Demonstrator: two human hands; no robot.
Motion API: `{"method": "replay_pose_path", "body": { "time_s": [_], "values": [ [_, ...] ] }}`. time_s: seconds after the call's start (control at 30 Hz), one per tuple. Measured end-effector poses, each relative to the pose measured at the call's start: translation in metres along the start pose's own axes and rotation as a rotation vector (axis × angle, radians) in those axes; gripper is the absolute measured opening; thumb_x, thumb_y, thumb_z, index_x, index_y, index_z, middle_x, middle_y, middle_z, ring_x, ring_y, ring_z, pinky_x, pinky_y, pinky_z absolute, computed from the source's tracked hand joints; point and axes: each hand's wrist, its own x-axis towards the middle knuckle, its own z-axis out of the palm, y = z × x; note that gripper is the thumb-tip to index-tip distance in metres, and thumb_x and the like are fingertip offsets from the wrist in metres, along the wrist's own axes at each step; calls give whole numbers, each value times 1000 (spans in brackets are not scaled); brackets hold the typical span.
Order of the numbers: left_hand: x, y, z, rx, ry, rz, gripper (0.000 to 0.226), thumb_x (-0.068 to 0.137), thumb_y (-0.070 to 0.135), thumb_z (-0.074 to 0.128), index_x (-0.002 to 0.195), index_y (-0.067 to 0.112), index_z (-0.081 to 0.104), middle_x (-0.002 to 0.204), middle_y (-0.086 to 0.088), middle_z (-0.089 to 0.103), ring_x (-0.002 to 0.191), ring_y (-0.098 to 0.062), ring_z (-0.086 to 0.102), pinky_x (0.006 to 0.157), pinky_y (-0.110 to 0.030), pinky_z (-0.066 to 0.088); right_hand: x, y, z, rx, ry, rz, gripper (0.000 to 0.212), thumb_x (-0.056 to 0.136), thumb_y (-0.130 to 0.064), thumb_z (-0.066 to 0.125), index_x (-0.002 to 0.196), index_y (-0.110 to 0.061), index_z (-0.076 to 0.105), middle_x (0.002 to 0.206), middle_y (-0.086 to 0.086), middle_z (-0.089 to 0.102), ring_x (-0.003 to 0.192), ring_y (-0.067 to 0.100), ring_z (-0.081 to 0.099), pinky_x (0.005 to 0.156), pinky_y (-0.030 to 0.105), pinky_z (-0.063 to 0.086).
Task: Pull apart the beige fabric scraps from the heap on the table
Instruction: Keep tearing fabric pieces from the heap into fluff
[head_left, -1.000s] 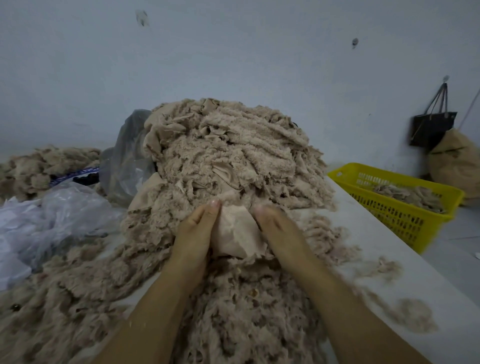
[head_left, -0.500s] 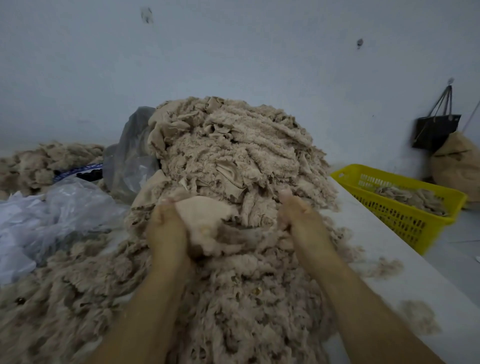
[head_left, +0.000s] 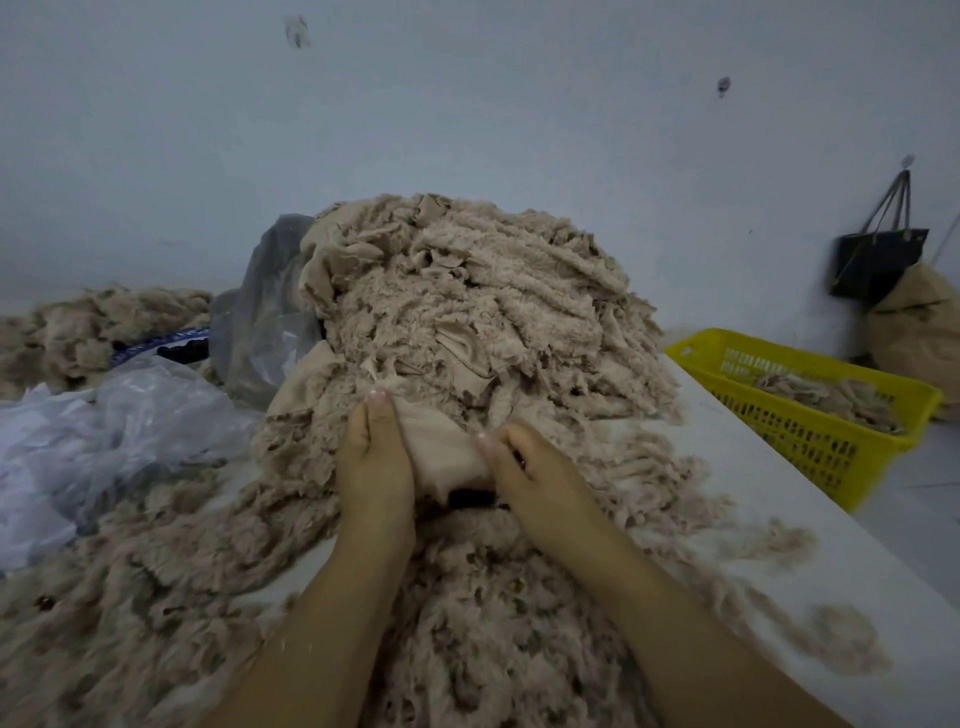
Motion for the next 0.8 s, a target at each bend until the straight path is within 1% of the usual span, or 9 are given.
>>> {"method": "replay_pose_path", "body": {
  "time_s": [0.07,0.13,0.3,0.4,0.47,0.53,0.6,0.7,0.8],
  "values": [
    [2,-1,0,19,41,-12,30,103,47,44,86,36,65,96,11,67,94,-10,63,81,-32,52,1,0,-4,161,80,103,34,102,-48,43,76,-29,53,64,-16,51,56,-3,45,53,11,37],
    [8,-1,-4,-11,103,-45,29,104,48,41,97,31,64,109,3,67,104,-17,62,90,-36,52,3,3,-14,299,235,258,37,102,-51,39,72,-37,55,61,-12,51,56,7,47,57,26,41],
    [16,4,-14,-112,101,-144,34,103,50,43,116,29,66,118,-1,69,110,-24,65,96,-45,54,1,18,-51,291,549,393,42,101,-43,41,64,-24,34,59,-2,29,50,14,24,59,42,23],
    [3,7,-4,-110,-43,-97,30,102,49,45,109,33,70,112,4,73,109,-20,68,89,-37,56,-1,10,-46,196,439,314,65,96,-68,34,50,-22,38,51,-4,40,44,12,37,58,29,26],
    [-5,9,-1,-106,-144,-85,29,97,54,48,98,40,74,106,7,75,106,-16,70,88,-36,56,-1,2,-37,94,291,182,62,86,-81,28,65,-31,57,84,-12,57,75,-8,54,69,16,36],
    [-10,11,-1,-92,-228,-73,30,89,60,50,96,45,74,106,5,76,103,-17,71,88,-38,56,-3,-6,-25,40,86,110,56,77,-89,31,89,-41,57,107,-23,48,92,-16,48,72,10,35],
    [-15,13,0,-80,-316,-41,33,85,62,49,99,45,73,105,1,75,101,-18,71,84,-35,58,-2,-6,-9,-52,-66,77,47,76,-83,42,93,-40,53,106,-21,48,92,-7,50,70,17,39],
    [-17,11,1,21,-324,-2,36,82,65,46,98,45,72,101,5,75,97,-11,70,85,-36,57,0,-3,3,-75,-99,-1,29,95,-53,55,89,-25,58,90,-9,61,80,8,56,69,28,47],
    [-15,13,1,187,-342,72,29,91,60,43,78,53,69,85,20,72,79,2,67,76,-23,54,-1,-2,-4,73,-4,35,27,101,-43,50,82,-26,59,77,-14,64,67,3,57,59,18,45]
  ]
}}
